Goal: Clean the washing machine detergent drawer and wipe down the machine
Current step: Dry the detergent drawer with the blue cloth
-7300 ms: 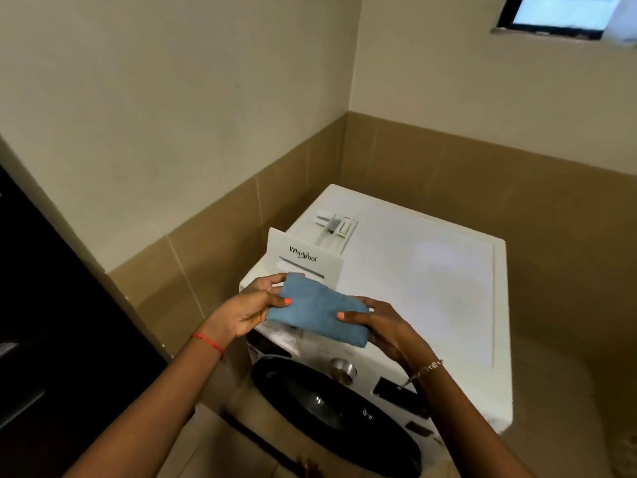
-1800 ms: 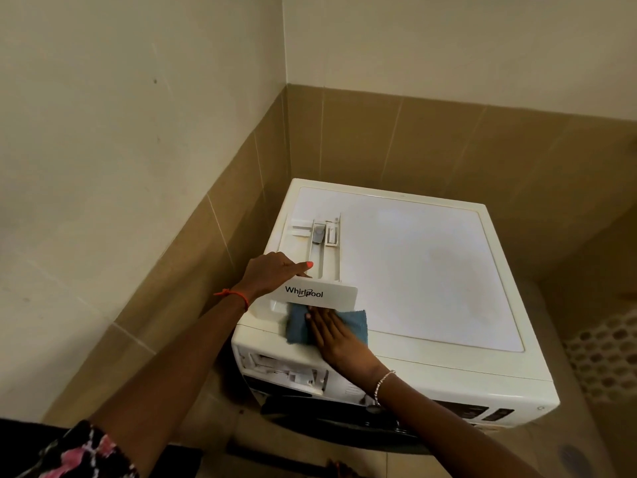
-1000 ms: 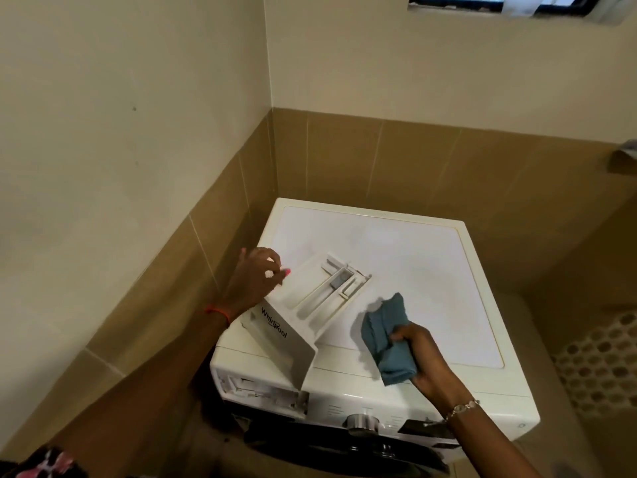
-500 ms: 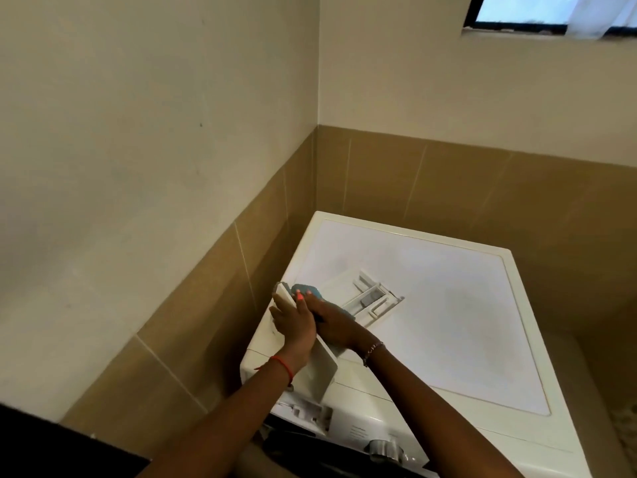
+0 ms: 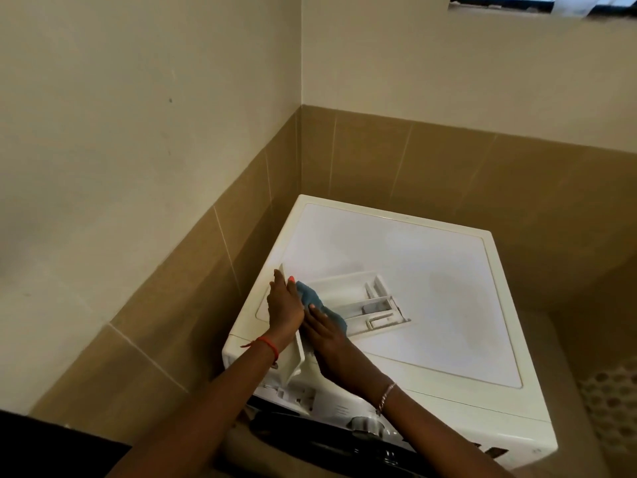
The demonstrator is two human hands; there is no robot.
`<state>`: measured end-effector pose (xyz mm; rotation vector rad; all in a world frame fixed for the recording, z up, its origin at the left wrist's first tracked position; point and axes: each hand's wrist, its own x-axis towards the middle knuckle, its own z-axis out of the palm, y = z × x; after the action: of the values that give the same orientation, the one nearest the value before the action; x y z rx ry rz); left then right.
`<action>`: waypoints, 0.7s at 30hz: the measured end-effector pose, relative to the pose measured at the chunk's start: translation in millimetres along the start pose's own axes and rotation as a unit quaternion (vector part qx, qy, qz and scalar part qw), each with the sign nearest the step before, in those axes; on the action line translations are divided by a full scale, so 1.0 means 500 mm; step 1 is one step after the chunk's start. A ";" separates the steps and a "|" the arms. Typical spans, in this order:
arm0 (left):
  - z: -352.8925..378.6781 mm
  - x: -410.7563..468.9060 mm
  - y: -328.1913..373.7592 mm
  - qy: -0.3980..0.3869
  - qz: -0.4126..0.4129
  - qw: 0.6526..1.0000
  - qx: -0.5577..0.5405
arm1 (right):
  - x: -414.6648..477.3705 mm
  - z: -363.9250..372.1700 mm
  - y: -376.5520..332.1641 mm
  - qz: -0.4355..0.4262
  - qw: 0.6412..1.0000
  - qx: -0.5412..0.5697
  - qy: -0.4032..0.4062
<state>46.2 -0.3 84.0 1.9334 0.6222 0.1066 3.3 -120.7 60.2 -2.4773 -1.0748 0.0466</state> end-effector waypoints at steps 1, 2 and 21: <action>-0.004 0.004 0.003 -0.009 0.007 1.000 0.013 | -0.010 0.007 0.004 -0.020 0.999 -0.027 0.017; -0.008 0.008 0.006 -0.020 0.015 0.999 0.021 | -0.022 0.014 0.008 -0.038 0.997 -0.056 0.026; -0.051 0.103 0.043 -0.151 0.093 0.971 0.163 | -0.182 -0.110 0.208 0.167 0.966 0.142 0.137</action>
<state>89.7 38.3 103.8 2.2665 0.2657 -0.1816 22.3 -268.2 55.2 -2.2909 -0.4904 -0.0372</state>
